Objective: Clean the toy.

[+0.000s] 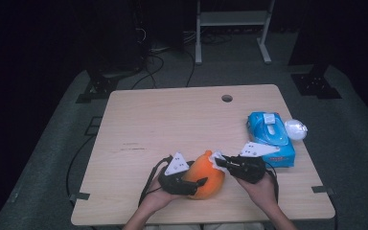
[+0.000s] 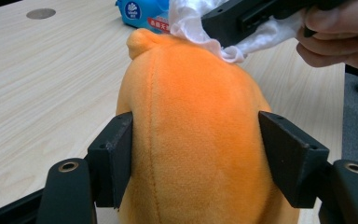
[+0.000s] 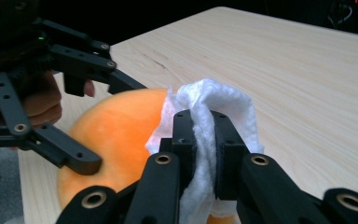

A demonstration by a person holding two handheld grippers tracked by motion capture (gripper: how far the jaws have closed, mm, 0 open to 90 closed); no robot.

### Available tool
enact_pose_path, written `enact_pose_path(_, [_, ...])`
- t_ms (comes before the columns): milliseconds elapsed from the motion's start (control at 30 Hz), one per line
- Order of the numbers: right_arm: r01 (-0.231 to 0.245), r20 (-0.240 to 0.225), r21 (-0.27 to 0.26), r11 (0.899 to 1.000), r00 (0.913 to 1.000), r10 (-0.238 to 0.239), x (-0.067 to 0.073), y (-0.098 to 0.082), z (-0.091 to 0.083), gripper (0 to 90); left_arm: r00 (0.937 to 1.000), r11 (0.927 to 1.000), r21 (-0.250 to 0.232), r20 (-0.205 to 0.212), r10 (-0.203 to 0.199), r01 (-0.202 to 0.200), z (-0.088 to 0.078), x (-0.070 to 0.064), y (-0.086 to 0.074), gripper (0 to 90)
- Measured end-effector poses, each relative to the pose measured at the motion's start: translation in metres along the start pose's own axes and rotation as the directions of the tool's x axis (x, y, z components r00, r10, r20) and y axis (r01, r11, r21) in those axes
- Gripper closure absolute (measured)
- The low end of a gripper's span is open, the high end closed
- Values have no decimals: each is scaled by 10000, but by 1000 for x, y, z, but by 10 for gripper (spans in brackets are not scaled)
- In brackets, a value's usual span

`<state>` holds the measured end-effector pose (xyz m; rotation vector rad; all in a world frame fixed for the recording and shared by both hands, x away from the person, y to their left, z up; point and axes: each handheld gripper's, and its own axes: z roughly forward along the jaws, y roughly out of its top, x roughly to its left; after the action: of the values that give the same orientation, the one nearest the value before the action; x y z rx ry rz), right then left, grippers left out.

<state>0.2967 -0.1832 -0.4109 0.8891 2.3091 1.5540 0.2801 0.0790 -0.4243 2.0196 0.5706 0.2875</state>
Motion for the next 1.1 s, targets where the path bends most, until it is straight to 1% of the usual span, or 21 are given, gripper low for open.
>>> enact_pose_path(67, [134,-61,-139,9998,9999,-135,4,4,-3,806,10000,10000,-17,50,30,-30,0,-1,-1,311])
enact_pose_path(133, [485,-407,-351,9982,9979,-499,12,8,-4,806,9999,9999,-63,52,110,-110,1,-2,-2,313])
enact_pose_path(200, [721,-359,-189,9972,9967,-727,15,8,-1,807,9999,10000,-37,47,89,-88,0,-1,-2,313])
enact_pose_path(233, [645,-351,-160,9978,9973,-651,13,5,0,807,10000,10000,-80,58,27,-26,0,0,-3,312])
enact_pose_path(267, [400,-277,-106,9991,9988,-403,8,4,1,806,9999,9999,-130,91,-75,76,0,2,-4,311])
enact_pose_path(333, [168,111,84,9998,9998,-169,2,2,0,807,9995,9994,-178,110,-282,284,-2,6,-5,305])
enact_pose_path(367, [40,99,66,10000,9999,-41,1,1,-1,806,9992,9991,-209,117,-376,378,-2,8,-6,302])
enact_pose_path(400, [8,-30,-12,10000,10000,-8,3,1,-2,806,9991,9989,-204,82,-420,421,-2,9,-6,300])
enact_pose_path(500, [459,-531,-139,9988,9975,-466,15,5,0,806,9984,9982,-188,30,-562,562,-3,12,-6,296])
enact_pose_path(533, [554,-607,-122,9984,9966,-561,17,5,2,806,9981,9979,-205,52,-616,617,-3,13,-7,292])
enact_pose_path(567, [590,-572,-55,9982,9966,-592,17,4,4,806,9976,9974,-202,60,-684,685,-4,15,-7,291])
enact_pose_path(633, [260,-529,29,9997,9983,-258,10,-1,5,807,9951,9947,-274,72,-989,990,-5,18,-10,291])
enact_pose_path(700, [99,-268,152,9998,9996,-95,4,-4,6,807,9938,9934,-280,105,-1107,1110,-4,21,-10,291])
enact_pose_path(733, [-69,-316,123,9999,9995,73,4,-4,5,807,9943,9940,-265,95,-1063,1065,-4,20,-10,292])
enact_pose_path(867, [278,-712,-61,9996,9971,-282,18,3,6,807,9971,9967,-268,64,-763,765,-2,14,-10,293])
enact_pose_path(900, [418,-584,-9,9991,9974,-418,19,4,8,808,9974,9970,-283,50,-716,717,-1,12,-10,293])
enact_pose_path(933, [383,-508,31,9993,9980,-381,16,3,9,808,9978,9975,-244,43,-665,665,-2,12,-10,296])
enact_pose_path(967, [167,-465,20,9999,9988,-166,11,1,9,808,9977,9973,-287,34,-678,679,-1,11,-9,299])
enact_pose_path(1033, [-92,-63,107,9999,9999,93,3,-2,8,808,9985,9982,-253,31,-544,544,1,8,-8,300])
enact_pose_path(1067, [-156,121,123,9998,9998,154,2,-1,7,810,9989,9986,-238,18,-474,475,2,7,-7,301])
enact_pose_path(1100, [-56,264,111,9999,9996,53,3,0,6,809,9993,9991,-175,-14,-376,375,3,5,-6,301])
